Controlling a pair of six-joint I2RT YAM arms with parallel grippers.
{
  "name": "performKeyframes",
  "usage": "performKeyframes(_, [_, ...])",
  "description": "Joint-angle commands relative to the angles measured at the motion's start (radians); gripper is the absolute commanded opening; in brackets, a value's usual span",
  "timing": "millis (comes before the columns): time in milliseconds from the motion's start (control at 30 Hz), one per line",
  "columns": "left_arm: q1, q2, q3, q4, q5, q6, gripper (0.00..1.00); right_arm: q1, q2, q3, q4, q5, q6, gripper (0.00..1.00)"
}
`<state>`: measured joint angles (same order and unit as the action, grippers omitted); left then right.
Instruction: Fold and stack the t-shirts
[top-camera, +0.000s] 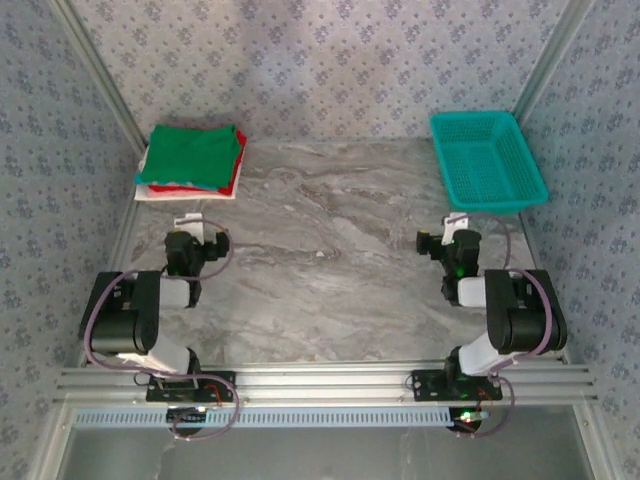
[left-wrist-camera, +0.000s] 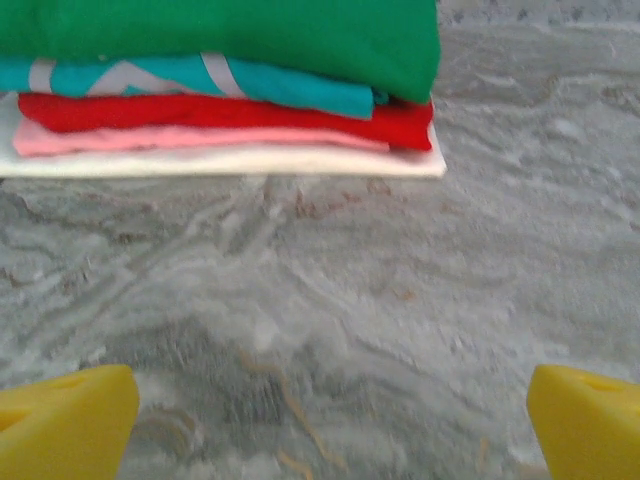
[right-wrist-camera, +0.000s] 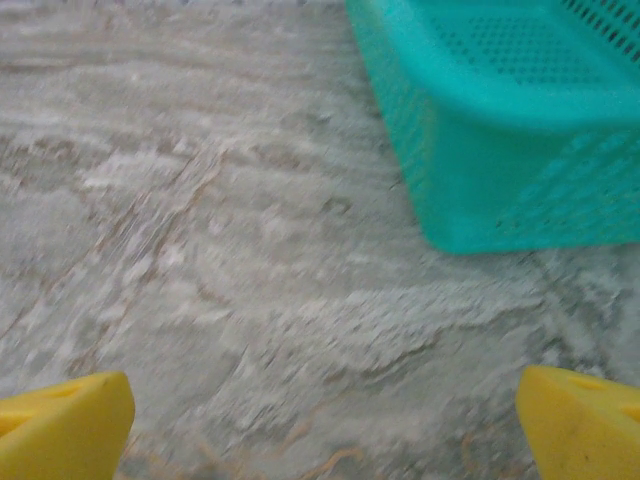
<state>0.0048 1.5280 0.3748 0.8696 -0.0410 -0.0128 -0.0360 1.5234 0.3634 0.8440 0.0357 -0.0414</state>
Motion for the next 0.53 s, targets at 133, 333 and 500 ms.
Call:
performKeyframes(133, [0.020,0.007,0.036,-0.052,-0.004,-0.025,1.00,-0.005,0.001,0.026,-0.026,-0.045,0.018,1.00])
performKeyframes(333, [0.020,0.006,0.036,-0.053,-0.004,-0.025,1.00,-0.007,0.003,0.031,-0.031,-0.048,0.020,1.00])
performKeyframes(500, [0.019,0.001,0.018,-0.029,-0.011,-0.024,1.00,-0.008,0.003,0.027,-0.026,-0.048,0.018,1.00])
